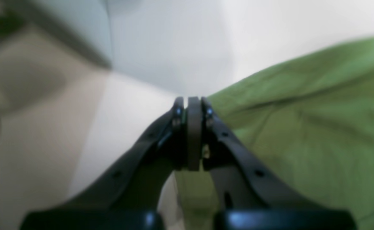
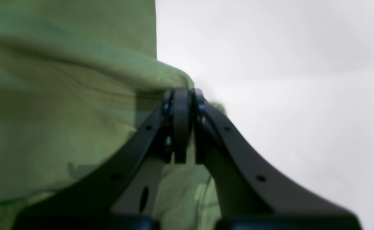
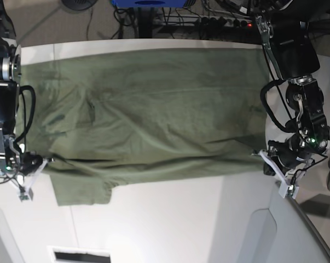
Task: Layout the t-shirt on the table in an organized manner, then fold the t-shirt properly
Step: 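Fold the held edge over the shirt with both grippers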
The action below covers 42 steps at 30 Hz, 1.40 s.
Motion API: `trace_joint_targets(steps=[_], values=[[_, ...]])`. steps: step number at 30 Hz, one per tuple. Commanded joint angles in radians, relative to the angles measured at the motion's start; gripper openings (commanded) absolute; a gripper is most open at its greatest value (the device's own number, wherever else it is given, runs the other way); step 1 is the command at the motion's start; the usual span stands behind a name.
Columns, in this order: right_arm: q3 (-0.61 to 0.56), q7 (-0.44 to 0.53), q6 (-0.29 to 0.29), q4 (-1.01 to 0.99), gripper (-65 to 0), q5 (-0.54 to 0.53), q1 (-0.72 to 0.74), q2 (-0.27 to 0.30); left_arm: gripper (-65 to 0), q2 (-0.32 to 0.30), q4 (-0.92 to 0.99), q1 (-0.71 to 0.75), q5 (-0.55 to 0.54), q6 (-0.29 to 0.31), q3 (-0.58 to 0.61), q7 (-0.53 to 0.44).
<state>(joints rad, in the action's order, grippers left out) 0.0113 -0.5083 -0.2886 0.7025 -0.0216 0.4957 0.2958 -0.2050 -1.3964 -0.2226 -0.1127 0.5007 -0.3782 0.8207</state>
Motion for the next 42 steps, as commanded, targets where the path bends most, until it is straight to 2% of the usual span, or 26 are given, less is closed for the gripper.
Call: trace_joint_targets(steps=[1, 6, 9, 16, 20, 24, 29, 33, 38, 42], values=[[0.006, 0.004, 0.004, 0.016, -65.0, 0.001, 0.041, 0.016, -65.0, -0.011, -0.042, -0.016, -0.015, -0.004, -0.002, -0.018], [0.008, -0.095, 0.004, 0.062, -65.0, -0.001, 0.024, 0.018, -65.0, -0.009, -0.137, 0.061, -0.015, -0.004, -0.002, -0.004], [0.009, -0.148, 0.004, 0.174, -65.0, -0.001, -0.015, 0.018, -65.0, -0.009, -0.18, 0.093, -0.015, 0.002, -0.002, 0.059], [0.094, -0.335, 0.004, 0.355, -65.0, -0.001, -0.085, 0.018, -65.0, -0.015, -0.292, 0.177, -0.015, 0.002, -0.005, 0.094], [0.095, -0.384, 0.004, 0.431, -65.0, -0.001, -0.141, 0.018, -65.0, -0.012, -0.335, 0.194, -0.015, 0.003, -0.003, 0.157], [0.1, -0.438, 0.004, 0.5, -65.0, -0.001, -0.183, 0.015, -65.0, -0.012, -0.38, 0.237, -0.015, 0.003, -0.003, 0.159], [0.166, -0.488, 0.004, 0.581, -65.0, -0.002, -0.237, 0.01, -65.0, -0.012, -0.413, 0.274, -0.015, 0.005, -0.012, 0.17], [0.171, -0.525, 0.004, 0.627, -65.0, -0.002, -0.271, 0.01, -65.0, -0.014, -0.433, 0.302, -0.017, 0.043, -0.014, 0.171], [0.172, -0.588, 0.004, 0.699, -65.0, -0.002, -0.315, 0.009, -65.0, -0.014, -0.475, 0.351, -0.017, 0.046, -0.014, 0.171], [0.172, -0.611, 0.004, 0.73, -65.0, -0.002, -0.36, -0.025, -65.0, -0.011, -0.475, 0.395, -0.017, 0.046, -0.014, 0.17]])
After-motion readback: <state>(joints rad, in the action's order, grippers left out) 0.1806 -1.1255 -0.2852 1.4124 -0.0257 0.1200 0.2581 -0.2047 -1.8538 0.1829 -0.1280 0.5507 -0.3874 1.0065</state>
